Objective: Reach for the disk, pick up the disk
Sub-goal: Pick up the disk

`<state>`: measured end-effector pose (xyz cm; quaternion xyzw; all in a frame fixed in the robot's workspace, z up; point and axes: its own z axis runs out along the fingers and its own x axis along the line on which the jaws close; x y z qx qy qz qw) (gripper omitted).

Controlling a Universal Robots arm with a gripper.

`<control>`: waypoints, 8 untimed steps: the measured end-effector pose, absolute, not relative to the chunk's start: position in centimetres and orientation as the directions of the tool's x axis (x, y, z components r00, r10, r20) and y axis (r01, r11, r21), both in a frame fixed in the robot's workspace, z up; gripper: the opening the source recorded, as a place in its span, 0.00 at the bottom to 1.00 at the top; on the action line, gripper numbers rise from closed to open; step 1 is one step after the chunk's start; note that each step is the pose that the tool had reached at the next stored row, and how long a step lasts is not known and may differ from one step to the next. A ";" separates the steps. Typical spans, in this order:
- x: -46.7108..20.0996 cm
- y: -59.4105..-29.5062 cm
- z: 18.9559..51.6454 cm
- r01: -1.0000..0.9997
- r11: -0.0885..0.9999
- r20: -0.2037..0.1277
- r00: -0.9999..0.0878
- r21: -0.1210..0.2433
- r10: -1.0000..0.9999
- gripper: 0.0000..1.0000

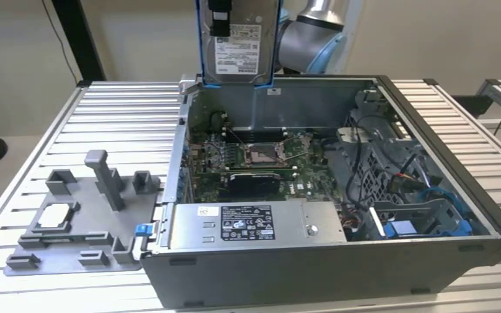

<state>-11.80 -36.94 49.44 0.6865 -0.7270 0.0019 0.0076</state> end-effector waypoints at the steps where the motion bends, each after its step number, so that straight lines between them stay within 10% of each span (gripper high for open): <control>1: -11.5 -36.9 49.5 -0.998 0.057 0.014 -0.057 0.008 -0.998 0.00; 8: -9.7 -36.9 49.5 -0.998 0.057 0.014 -0.057 0.008 -0.998 0.00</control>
